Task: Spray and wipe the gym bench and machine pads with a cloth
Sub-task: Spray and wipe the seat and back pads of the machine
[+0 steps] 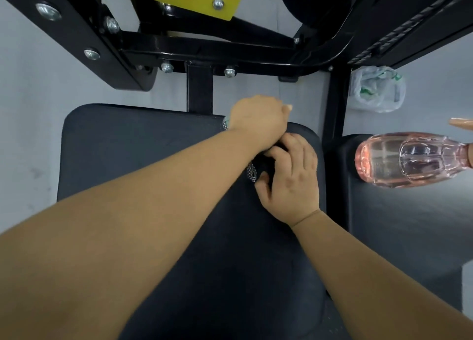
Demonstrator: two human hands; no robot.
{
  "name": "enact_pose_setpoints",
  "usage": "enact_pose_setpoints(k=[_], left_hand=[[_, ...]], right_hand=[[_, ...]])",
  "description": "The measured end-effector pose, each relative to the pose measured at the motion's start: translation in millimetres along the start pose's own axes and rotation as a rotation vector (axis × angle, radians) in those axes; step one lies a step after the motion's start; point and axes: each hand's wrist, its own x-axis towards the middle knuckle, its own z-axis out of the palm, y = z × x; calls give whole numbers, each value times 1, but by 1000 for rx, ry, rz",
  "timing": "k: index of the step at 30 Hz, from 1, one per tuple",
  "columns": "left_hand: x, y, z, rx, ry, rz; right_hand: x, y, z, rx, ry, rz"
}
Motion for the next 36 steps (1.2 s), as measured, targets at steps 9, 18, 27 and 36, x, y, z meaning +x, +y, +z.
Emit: enact_pose_setpoints(k=[9,18,27,36], left_hand=[[-28,-95,-13,61,80,-170],[-3,21,6,135,89,33],[1,39,1,109,44,292],[-19,54,23,256,213,123]], right_hand=[[4,0,-4,-119,68,183],[-76,-12,-36,-17,-147,167],[-80,-10,-30,49,-56,205],[-79,-12,-26,28,-16,215]])
